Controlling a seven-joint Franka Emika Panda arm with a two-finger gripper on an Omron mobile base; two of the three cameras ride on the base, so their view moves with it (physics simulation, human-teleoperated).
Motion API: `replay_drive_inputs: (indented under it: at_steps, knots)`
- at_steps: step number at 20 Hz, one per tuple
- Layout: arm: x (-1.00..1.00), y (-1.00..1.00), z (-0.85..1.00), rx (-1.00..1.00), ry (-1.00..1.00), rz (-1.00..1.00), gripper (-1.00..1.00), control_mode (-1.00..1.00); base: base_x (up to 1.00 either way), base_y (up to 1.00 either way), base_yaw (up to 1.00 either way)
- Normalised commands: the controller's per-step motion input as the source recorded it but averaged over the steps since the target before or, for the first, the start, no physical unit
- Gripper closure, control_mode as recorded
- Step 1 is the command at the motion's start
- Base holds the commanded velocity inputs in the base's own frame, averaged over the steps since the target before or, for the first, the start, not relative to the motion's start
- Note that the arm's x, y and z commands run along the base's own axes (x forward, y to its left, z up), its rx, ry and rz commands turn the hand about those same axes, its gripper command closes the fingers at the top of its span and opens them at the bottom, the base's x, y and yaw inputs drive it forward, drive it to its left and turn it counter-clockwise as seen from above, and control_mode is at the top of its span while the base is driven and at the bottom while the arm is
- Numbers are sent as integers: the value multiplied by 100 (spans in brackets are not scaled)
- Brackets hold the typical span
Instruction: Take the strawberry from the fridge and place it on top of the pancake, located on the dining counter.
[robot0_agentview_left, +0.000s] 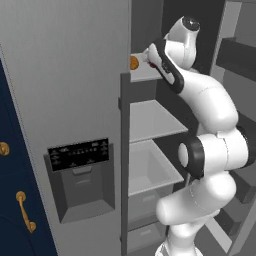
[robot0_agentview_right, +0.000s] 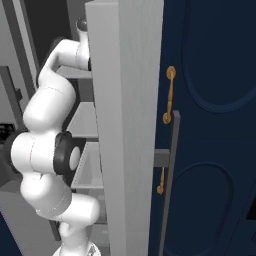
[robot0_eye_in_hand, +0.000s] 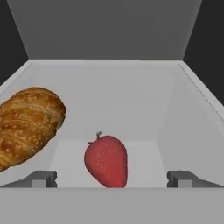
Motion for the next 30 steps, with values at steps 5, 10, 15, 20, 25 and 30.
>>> replay_drive_inputs:
  at_steps: [5,10,15,20,25,30]
  knots:
    - [47,2,-11,-1,4,0,-100,-100,0,0,0]
    - [5,11,-24,0,0,0,-100,-100,0,0,0]
    - [-6,13,-31,0,0,0,-100,-100,0,0,0]
    - [0,0,-16,0,0,0,-100,-100,0,0,0]
    - [0,0,-11,0,0,0,100,-100,0,0,0]
    - [-3,0,0,0,-7,-1,100,-100,0,0,0]
